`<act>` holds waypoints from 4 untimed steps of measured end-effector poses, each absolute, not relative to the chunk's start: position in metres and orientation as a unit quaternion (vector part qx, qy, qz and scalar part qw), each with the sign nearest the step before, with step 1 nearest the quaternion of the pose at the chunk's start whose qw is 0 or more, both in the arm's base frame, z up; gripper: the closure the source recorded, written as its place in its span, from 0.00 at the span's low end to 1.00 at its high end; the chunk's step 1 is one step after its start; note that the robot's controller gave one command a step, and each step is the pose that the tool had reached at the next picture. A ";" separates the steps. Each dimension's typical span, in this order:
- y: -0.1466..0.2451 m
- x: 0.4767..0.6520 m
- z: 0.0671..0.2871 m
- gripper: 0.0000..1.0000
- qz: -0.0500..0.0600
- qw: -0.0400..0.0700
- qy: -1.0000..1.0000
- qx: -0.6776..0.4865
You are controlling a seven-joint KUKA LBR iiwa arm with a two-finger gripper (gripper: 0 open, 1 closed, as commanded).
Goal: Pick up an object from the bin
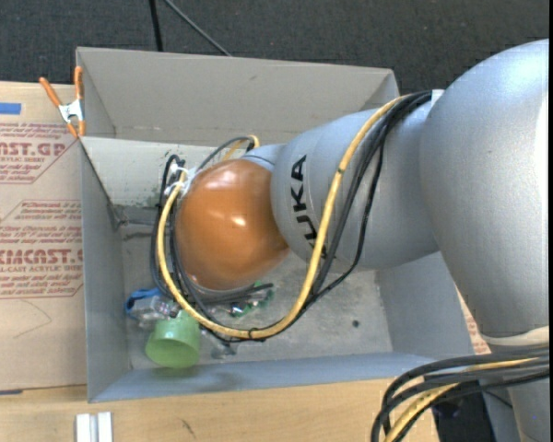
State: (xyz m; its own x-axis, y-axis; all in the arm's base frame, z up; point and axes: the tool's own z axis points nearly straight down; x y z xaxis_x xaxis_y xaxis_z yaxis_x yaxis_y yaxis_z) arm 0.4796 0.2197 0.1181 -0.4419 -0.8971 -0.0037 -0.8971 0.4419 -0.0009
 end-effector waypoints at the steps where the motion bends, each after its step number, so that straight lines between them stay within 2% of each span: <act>1: 0.213 0.504 0.071 0.00 0.001 0.000 0.792 -0.611; 2: 0.213 0.505 0.072 1.00 0.001 0.002 0.792 -0.611; 3: 0.213 0.504 0.072 0.00 0.002 0.001 0.792 -0.611; 4: 0.213 0.504 0.072 1.00 0.002 0.001 0.792 -0.611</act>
Offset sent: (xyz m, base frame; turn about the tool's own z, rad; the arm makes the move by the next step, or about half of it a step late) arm 0.0254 -0.0075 -0.0456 -0.2035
